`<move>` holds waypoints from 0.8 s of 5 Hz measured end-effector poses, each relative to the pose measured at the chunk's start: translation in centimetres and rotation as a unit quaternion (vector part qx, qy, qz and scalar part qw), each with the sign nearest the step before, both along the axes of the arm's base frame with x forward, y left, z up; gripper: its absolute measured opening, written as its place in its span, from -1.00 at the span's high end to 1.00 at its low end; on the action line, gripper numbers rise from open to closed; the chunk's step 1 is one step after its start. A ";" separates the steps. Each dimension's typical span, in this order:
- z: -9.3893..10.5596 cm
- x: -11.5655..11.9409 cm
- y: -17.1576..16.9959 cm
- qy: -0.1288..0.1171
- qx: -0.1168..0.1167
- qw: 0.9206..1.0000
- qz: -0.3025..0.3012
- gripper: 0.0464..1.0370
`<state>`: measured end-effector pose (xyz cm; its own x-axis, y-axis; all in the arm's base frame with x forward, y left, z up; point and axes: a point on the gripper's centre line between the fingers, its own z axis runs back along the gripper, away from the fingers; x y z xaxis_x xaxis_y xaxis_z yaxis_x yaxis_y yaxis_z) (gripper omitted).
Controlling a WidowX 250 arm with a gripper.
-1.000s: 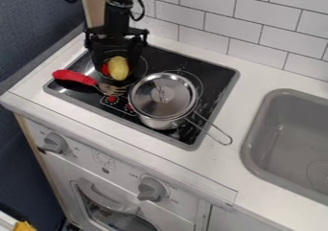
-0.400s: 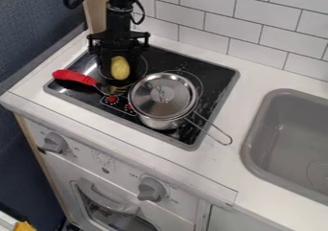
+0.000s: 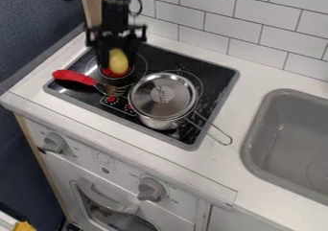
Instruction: Moved the yellow object between the stove and sink
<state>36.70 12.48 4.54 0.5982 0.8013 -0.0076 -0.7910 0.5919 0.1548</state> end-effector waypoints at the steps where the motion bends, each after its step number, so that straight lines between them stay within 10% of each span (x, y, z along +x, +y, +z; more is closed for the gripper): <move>1: 2.5 0.6 -2.0 -0.033 0.005 0.999 -0.018 -0.26; 3: 4.0 2.4 -8.2 -0.066 -0.023 0.991 -0.111 -0.26; 4: 4.5 3.0 -13.8 -0.080 -0.040 0.975 -0.202 -0.26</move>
<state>39.75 -1.34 9.01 0.8637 0.5005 0.0591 -0.5008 0.8655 -0.0102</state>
